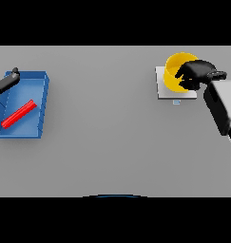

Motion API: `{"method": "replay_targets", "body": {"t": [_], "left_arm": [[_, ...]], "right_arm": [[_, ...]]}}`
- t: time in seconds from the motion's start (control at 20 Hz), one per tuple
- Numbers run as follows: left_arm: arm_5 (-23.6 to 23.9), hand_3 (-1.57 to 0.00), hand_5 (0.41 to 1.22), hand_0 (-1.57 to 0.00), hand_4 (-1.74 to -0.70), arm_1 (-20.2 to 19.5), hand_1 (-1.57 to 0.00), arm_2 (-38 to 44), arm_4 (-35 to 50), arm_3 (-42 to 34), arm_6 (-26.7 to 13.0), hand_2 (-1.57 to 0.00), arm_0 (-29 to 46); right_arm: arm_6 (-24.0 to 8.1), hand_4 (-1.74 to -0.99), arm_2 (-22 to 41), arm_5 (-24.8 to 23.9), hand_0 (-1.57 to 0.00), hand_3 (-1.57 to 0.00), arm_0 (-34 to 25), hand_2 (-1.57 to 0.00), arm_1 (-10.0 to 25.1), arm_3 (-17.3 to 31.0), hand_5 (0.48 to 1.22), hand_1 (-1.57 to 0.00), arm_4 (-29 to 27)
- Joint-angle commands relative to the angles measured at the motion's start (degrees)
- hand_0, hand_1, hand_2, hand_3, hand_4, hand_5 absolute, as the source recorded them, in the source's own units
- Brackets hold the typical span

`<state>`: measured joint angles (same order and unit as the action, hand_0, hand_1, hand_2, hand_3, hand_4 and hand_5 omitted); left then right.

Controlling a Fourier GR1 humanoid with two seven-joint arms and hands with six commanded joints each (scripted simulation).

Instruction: Pick up the red beaker and tilt it to pour out 1 green nut into yellow bowl. Pick up the yellow bowl and place it on the metallic measuring scale.

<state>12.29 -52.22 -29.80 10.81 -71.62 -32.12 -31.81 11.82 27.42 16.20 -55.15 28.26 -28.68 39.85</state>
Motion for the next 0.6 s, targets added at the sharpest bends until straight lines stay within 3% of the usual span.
{"method": "replay_targets", "body": {"t": [0.0,0.1,0.2,0.35,0.55], "left_arm": [[-0.18,0.00,0.745,0.00,-0.81,-0.12,0.00,-0.06,0.14,-0.23,0.17,0.00,0.43],[-0.02,0.00,0.744,0.00,-0.81,0.77,0.00,-0.28,-0.04,0.23,-0.84,0.00,-0.69],[-0.31,0.00,0.742,0.00,-0.81,0.65,0.00,-0.45,-0.23,0.67,-1.06,0.00,-0.66],[0.01,0.00,0.739,0.00,-0.81,0.57,0.00,-0.32,-0.36,0.90,0.24,0.00,-0.02],[0.27,0.00,0.736,0.00,-0.81,1.16,0.00,-0.51,-0.55,1.27,-0.07,0.00,-0.45]], "right_arm": [[-0.10,-1.596,-0.27,0.36,-1.52,-0.91,-0.24,-1.35,0.11,0.72,1.134,-1.35,-0.25],[-0.14,-1.504,-0.33,0.95,-0.98,-0.76,-0.53,-0.95,-0.46,1.54,0.983,-0.87,-0.44],[0.13,-1.444,-0.25,1.34,-0.62,-0.67,-0.76,-0.69,-0.48,1.92,0.887,-0.55,-0.38],[2.04,-1.397,-0.08,2.11,-0.32,-0.57,-1.81,-0.45,-0.28,3.60,0.799,-0.28,-0.09],[3.93,-1.346,1.02,1.20,-0.13,-0.44,-2.18,-0.24,-1.55,5.83,0.746,-0.12,1.17]]}}
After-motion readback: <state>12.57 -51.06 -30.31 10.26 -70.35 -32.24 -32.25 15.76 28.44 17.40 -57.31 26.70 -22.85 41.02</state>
